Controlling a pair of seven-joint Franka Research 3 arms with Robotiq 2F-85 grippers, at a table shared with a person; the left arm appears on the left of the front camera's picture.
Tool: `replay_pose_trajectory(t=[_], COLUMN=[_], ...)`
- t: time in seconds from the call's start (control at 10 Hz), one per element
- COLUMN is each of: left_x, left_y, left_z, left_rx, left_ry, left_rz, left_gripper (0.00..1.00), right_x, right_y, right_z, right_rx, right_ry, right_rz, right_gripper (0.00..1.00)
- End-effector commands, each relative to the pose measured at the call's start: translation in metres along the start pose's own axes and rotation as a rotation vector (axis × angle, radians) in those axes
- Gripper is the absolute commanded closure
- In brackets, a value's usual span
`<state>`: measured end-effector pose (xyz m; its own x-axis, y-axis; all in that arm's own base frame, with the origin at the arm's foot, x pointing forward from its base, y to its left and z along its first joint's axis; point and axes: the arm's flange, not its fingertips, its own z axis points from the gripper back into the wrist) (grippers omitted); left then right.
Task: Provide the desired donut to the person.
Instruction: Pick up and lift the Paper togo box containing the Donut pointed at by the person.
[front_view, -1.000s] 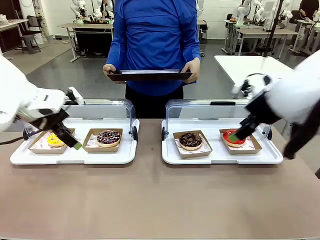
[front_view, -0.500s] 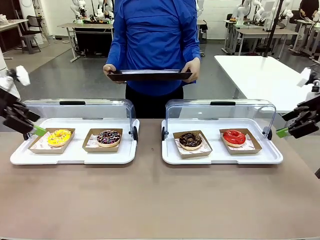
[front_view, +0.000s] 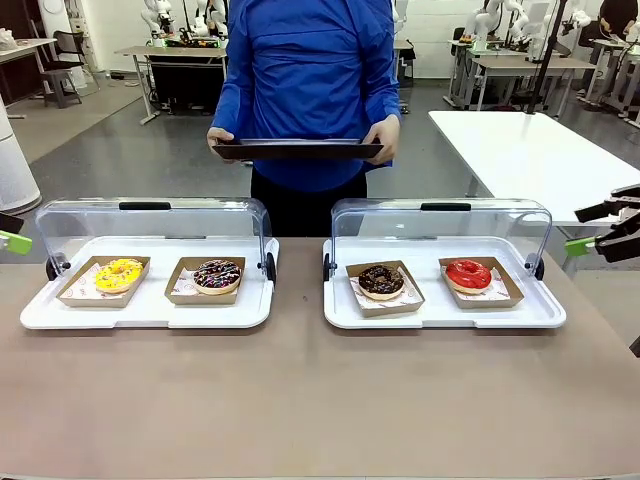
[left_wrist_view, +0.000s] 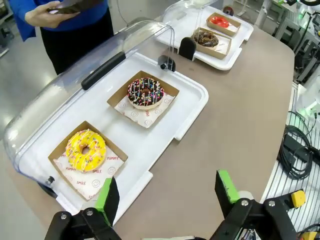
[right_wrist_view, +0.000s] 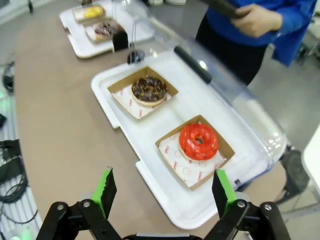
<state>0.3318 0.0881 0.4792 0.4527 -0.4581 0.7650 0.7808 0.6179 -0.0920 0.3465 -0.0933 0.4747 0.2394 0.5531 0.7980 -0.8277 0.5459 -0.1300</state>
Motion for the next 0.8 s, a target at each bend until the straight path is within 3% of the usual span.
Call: replay_pose_trajectory(t=[0.0,0.7], left_x=[-0.049,-0.042], left_y=[-0.063,-0.064], left_z=[-0.018,-0.004], left_rx=[0.030,0.092], left_ry=[-0.017,-0.018], left_rz=[-0.026,-0.017], left_gripper=[0.00,0.00], right_x=[-0.018,-0.009], right_y=[0.030,0.033], right_z=[0.005,0.014], right_rx=[0.007,-0.029], right_ry=[-0.062,-0.169], right_rz=[0.024,-0.019], right_gripper=[0.00,0.00])
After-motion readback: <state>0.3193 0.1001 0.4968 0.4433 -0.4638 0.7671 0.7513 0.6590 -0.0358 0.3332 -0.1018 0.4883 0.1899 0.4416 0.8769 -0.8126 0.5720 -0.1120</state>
